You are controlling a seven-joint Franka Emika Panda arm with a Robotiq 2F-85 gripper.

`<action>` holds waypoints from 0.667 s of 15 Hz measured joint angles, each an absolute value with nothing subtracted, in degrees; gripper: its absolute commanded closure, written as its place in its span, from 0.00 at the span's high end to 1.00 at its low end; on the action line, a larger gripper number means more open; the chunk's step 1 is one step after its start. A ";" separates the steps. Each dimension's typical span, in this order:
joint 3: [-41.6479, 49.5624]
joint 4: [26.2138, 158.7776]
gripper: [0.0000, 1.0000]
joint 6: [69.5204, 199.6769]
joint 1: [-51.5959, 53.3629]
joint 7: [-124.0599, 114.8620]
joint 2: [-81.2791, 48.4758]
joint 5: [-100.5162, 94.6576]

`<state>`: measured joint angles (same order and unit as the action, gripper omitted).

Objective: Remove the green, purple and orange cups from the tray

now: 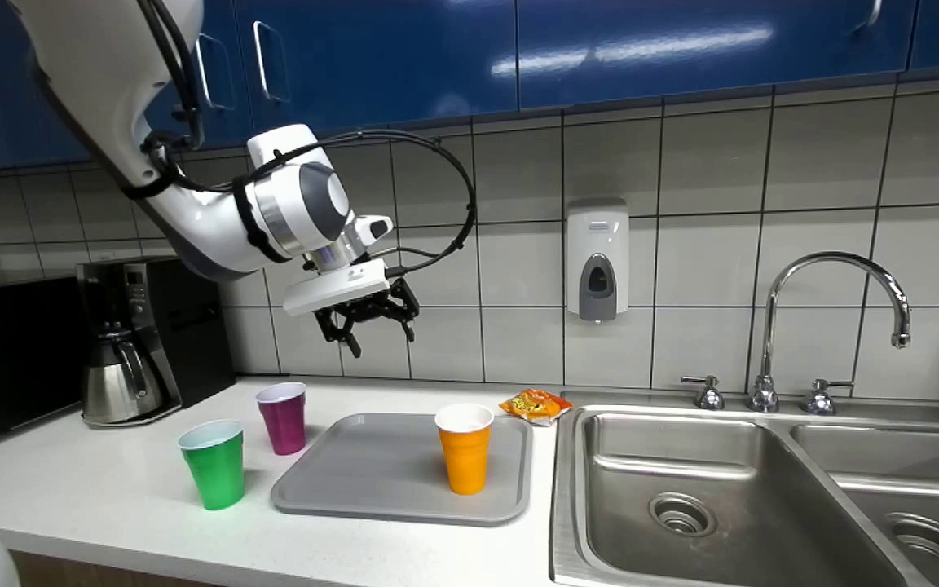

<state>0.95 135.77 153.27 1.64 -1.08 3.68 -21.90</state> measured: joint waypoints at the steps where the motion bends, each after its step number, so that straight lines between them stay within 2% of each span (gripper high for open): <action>1: 1.18 135.77 1.00 153.27 1.19 -1.06 3.68 -21.90; 10: 2.94 136.41 1.00 153.24 -1.61 -1.17 3.47 -21.90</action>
<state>2.94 136.41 153.24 -1.61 -1.17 3.47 -21.90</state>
